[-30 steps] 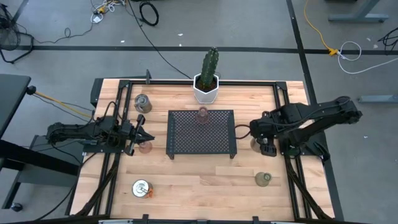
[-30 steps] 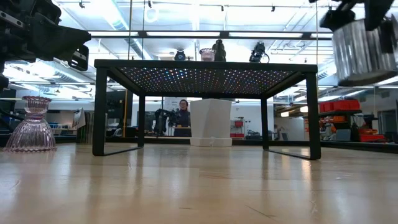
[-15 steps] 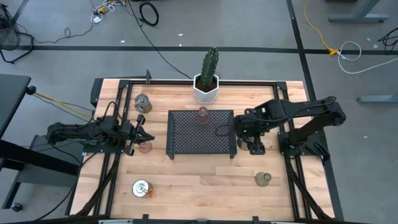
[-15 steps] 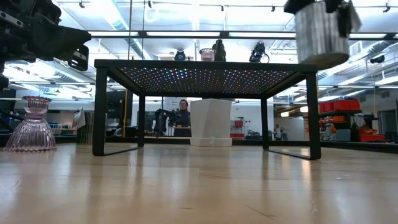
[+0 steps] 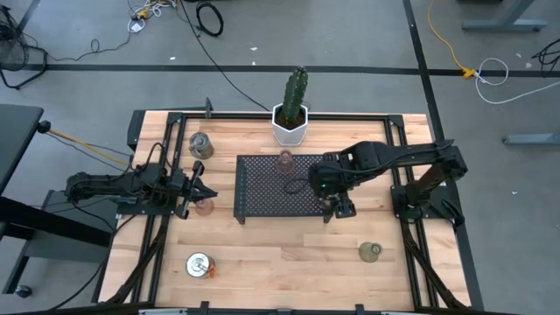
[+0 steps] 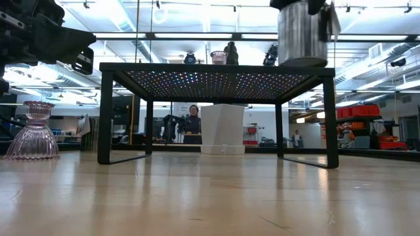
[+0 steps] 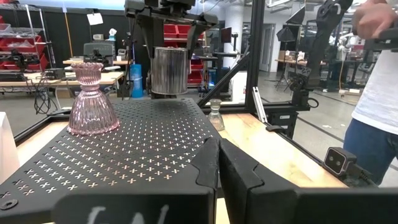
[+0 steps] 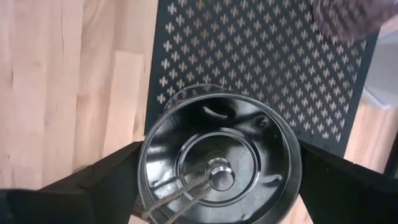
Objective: Pick & Place candle stick holders
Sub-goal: Put the middle right silver scented candle on the shelf
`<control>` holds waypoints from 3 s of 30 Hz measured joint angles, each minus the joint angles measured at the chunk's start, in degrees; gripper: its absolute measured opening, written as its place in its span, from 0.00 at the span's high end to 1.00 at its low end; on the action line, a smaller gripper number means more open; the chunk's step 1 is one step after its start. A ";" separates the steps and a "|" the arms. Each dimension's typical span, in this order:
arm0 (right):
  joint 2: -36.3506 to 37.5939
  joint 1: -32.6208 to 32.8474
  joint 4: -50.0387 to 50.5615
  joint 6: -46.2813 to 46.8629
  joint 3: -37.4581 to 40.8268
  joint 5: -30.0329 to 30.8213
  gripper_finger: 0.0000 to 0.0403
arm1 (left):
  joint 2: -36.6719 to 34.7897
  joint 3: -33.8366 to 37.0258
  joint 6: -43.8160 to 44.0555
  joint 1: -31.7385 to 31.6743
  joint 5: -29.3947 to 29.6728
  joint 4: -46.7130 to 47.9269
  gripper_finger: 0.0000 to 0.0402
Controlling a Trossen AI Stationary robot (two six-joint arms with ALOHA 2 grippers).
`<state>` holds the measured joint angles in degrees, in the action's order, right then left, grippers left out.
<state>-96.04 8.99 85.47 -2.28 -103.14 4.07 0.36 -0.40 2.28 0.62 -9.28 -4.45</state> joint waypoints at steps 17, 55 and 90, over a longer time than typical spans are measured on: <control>-2.52 -1.90 -3.50 -0.11 -4.23 -2.03 0.10 | -0.01 -0.01 0.00 -0.02 0.00 0.00 0.95; -21.83 -2.97 -4.42 -6.81 -27.00 -3.20 0.10 | -0.02 -0.01 0.00 0.00 0.01 0.00 0.95; -21.74 -3.19 -9.53 -6.41 -23.05 -3.53 0.07 | -0.01 0.01 0.00 -0.01 0.00 0.00 0.95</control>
<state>-117.78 5.80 75.94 -8.69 -126.19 0.54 0.34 -0.39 2.28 0.62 -9.28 -4.45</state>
